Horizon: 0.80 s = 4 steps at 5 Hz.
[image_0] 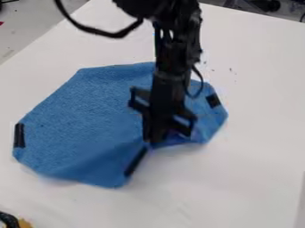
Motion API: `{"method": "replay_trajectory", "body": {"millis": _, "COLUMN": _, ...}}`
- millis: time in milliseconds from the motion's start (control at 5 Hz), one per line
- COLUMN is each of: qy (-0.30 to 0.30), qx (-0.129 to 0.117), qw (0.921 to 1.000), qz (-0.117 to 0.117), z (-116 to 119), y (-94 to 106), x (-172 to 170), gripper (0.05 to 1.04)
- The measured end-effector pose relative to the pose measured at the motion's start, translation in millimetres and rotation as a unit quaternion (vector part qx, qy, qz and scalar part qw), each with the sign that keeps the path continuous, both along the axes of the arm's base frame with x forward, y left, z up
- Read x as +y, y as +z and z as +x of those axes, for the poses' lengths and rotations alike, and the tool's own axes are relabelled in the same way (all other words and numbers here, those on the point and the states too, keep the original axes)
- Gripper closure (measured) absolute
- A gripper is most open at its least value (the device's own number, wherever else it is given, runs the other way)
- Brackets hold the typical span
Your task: Fold the cloth from the bottom right to the center
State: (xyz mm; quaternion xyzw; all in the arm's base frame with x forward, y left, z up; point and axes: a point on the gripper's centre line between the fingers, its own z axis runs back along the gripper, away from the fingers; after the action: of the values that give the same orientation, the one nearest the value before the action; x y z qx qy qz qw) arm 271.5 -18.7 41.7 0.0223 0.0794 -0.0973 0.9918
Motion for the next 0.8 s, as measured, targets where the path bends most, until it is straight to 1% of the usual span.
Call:
{"method": "replay_trajectory", "body": {"millis": 200, "qy": -0.041, "qx": -0.01, "qw": 0.999, "qz": -0.015, "z": 23.5, "y": -7.3, "x": 20.0, "gripper": 1.025}}
{"method": "replay_trajectory", "body": {"millis": 400, "qy": -0.075, "qx": -0.001, "qw": 0.9966, "qz": -0.035, "z": 37.8, "y": -11.1, "x": 34.1, "gripper": 1.025}}
{"method": "replay_trajectory", "body": {"millis": 600, "qy": -0.096, "qx": -0.001, "qw": 0.9944, "qz": -0.043, "z": 47.3, "y": -13.2, "x": 41.3, "gripper": 1.025}}
{"method": "replay_trajectory", "body": {"millis": 800, "qy": -0.106, "qx": -0.019, "qw": 0.9931, "qz": -0.046, "z": 54.1, "y": -11.7, "x": 44.4, "gripper": 1.003}}
